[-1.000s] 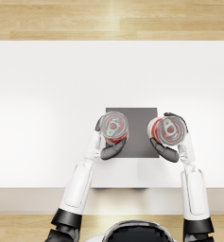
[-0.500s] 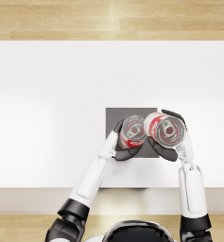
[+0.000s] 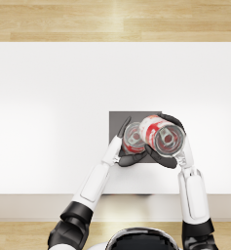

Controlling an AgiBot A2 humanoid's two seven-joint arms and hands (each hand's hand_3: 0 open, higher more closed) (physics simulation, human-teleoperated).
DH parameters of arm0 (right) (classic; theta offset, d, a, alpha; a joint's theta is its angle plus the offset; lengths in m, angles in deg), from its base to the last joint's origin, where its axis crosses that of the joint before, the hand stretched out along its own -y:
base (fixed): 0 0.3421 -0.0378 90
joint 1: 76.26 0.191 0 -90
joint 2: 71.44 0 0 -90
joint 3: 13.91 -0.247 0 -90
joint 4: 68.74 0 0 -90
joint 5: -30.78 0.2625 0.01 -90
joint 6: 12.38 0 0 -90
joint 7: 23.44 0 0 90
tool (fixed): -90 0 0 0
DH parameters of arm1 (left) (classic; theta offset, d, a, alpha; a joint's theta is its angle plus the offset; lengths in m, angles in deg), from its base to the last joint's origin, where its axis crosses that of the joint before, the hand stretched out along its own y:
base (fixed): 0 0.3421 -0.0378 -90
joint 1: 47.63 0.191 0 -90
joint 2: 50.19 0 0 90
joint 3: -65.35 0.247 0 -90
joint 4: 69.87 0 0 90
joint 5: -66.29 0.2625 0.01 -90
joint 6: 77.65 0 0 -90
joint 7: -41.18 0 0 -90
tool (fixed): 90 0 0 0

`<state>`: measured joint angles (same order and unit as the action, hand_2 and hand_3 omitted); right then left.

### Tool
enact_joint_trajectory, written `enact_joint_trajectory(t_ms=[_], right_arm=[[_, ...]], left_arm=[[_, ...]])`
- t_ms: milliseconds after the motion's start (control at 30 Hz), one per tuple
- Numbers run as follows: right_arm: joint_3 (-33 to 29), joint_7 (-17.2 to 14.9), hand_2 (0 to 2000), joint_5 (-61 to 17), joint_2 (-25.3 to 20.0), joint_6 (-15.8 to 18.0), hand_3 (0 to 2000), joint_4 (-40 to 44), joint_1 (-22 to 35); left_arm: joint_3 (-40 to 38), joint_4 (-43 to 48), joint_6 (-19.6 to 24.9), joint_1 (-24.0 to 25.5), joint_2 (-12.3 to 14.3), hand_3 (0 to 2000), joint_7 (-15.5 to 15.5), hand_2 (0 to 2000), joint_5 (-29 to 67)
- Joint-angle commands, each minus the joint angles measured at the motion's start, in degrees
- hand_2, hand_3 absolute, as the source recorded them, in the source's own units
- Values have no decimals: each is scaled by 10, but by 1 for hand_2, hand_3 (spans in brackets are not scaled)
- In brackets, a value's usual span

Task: Pick up the red can on the left and place it in the middle, then pick up the red can on the right and place it on top of the can in the middle

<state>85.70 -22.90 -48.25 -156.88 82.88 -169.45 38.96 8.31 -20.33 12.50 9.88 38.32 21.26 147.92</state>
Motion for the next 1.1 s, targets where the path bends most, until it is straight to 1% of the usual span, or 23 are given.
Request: enact_joint_trajectory(t_ms=[33,100,133,167,200,233,267,300,367,400,467,567,700,933,967,1000,1100], right_arm=[[20,0,2000,0,-11,0,1520,10,27],[24,0,2000,0,-15,0,1520,10,31],[24,0,2000,0,-18,0,1520,16,36],[26,0,2000,0,-21,0,1520,18,41],[27,0,2000,0,-22,0,1520,19,41],[31,-4,2000,0,-23,0,1520,16,42],[34,-24,2000,0,-25,-1,1520,17,44],[38,-53,2000,0,-26,-1,1520,14,45],[43,-119,2000,0,-30,-1,1520,22,50],[49,-142,2000,0,-32,0,1520,33,52],[56,-170,2000,0,-34,-3,1520,43,51],[52,-189,2000,0,-38,-8,1520,70,55],[47,-196,2000,0,-41,-16,1520,102,57],[54,-199,2000,0,-45,-16,1520,146,54],[97,-199,2000,0,-3,-17,1520,150,68],[66,-199,2000,0,-34,-19,1520,152,55],[64,-199,2000,0,-36,-17,1520,170,55]], left_arm=[[-15,96,-1,32,-19,0,0,0,0],[-21,192,-2,76,-45,0,0,0,0],[-24,239,-3,95,-59,0,9,0,0],[-34,290,-3,114,-72,0,44,0,0],[-45,329,-3,127,-80,0,88,0,0],[-61,377,-3,143,-91,0,119,0,0],[-75,408,-4,153,-97,0,142,0,0],[-91,442,-3,165,-104,0,158,0,0],[-133,511,-2,190,-120,0,178,0,0],[-160,541,-2,203,-126,0,184,0,0],[-204,582,-2,221,-133,0,192,0,0],[-255,599,-2,231,-131,0,196,0,0],[-278,599,-1,239,-129,0,199,0,0],[-276,596,-1,242,-123,0,199,0,0],[-277,596,-1,242,-123,0,199,0,0],[-275,598,-1,245,-122,0,199,0,0],[-276,596,-1,247,-120,0,199,0,0]])
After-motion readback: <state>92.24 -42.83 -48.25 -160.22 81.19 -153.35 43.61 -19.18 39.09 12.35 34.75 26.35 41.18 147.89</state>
